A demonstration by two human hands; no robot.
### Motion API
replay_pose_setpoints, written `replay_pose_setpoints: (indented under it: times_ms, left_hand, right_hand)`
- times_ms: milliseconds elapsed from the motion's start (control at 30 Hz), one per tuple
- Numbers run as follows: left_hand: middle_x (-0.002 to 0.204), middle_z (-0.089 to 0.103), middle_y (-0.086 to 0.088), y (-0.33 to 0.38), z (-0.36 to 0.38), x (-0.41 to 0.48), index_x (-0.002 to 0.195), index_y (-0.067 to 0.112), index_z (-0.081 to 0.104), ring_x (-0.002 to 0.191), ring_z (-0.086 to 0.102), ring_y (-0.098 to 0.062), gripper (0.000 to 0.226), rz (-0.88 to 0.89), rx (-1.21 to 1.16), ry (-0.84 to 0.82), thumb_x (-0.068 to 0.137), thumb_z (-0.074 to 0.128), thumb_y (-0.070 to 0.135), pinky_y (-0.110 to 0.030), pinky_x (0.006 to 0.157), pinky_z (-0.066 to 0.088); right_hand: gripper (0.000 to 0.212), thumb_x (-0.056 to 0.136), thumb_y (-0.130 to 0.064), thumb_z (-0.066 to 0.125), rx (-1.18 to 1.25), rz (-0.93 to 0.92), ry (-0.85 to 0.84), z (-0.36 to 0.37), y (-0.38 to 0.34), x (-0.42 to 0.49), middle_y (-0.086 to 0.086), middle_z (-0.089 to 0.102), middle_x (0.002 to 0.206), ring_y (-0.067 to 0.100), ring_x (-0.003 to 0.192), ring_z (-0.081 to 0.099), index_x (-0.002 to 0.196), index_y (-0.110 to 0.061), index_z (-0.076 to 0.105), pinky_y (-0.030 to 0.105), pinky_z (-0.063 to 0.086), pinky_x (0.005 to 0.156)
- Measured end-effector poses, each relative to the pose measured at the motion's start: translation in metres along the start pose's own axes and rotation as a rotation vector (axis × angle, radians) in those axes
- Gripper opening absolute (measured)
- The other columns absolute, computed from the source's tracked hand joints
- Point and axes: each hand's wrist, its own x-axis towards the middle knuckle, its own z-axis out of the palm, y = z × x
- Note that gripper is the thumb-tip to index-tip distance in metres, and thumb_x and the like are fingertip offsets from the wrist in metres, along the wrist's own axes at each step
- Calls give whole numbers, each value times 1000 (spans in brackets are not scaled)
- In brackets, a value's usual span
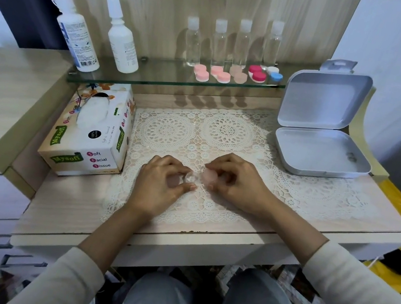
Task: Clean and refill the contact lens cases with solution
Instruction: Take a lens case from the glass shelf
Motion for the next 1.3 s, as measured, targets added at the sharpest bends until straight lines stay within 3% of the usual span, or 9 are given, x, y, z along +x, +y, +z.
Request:
replay_pose_setpoints:
  times_ms: [200,400,533,667,733,867,1000,1133,1300]
  left_hand:
    - [90,54,15,1,0,0,99,22,72,93,48,-11,32,11,8,-9,70,76,36,-30,85,37]
    - [87,53,16,0,1,0,95,22,73,92,49,-13,29,20,-11,8,69,77,33,-34,86,39]
    - [88,55,15,0,0,0,97,22,73,92,49,-14,30,22,-1,5,69,77,34,-32,84,39]
    - [89,54,15,1,1,0,97,23,72,93,49,-13,30,14,-4,3,70,77,34,-34,86,39]
    - [88,54,15,1,1,-1,97,22,72,93,48,-13,30,12,-8,5,70,77,34,-34,87,39]
    - [89,55,15,0,1,-1,96,22,73,92,49,-13,29,20,-11,11,70,77,33,-36,87,40]
    - [88,53,16,0,1,-1,97,23,72,91,47,-11,30,23,-8,8,70,76,34,-36,86,40]
    - [89,54,15,1,0,-1,98,22,72,92,47,-12,30,16,-9,4,70,76,34,-34,87,39]
    - [91,56,13,-1,1,-1,98,22,72,94,49,-13,31,14,-22,3,70,76,34,-37,87,41]
  right_hand:
    - [31,66,-23,81,8,86,79,7,-5,2,1,57,93,13,79,51,85,-12,59,7,36,59]
    - [28,79,-2,66,38,-5,-26,0,-2,1,4,57,116,12,102,54,105,-8,69,-2,31,78]
    - [45,66,-22,82,2,46,-12,1,-3,4,3,56,110,12,90,54,105,-7,64,7,39,70]
    - [30,66,-25,81,-36,46,20,2,-7,6,3,57,99,16,88,52,86,-12,64,23,43,74]
    - [21,74,-17,73,-58,-4,-35,-3,-8,5,2,57,107,12,95,51,94,-12,69,18,37,78]
    - [36,83,-6,59,-101,-49,-155,-11,-8,4,4,51,123,9,100,48,117,-15,64,13,31,81]
    - [44,72,-29,76,-138,41,-81,-5,-12,3,0,49,105,14,91,50,109,-10,62,22,43,80]
    - [24,80,-28,68,-260,3,-32,-5,-17,4,-4,48,89,14,80,48,100,-15,66,25,39,70]
    - [25,83,-19,65,-188,8,-50,-11,-13,4,-3,52,96,12,83,47,108,-20,66,29,42,78]
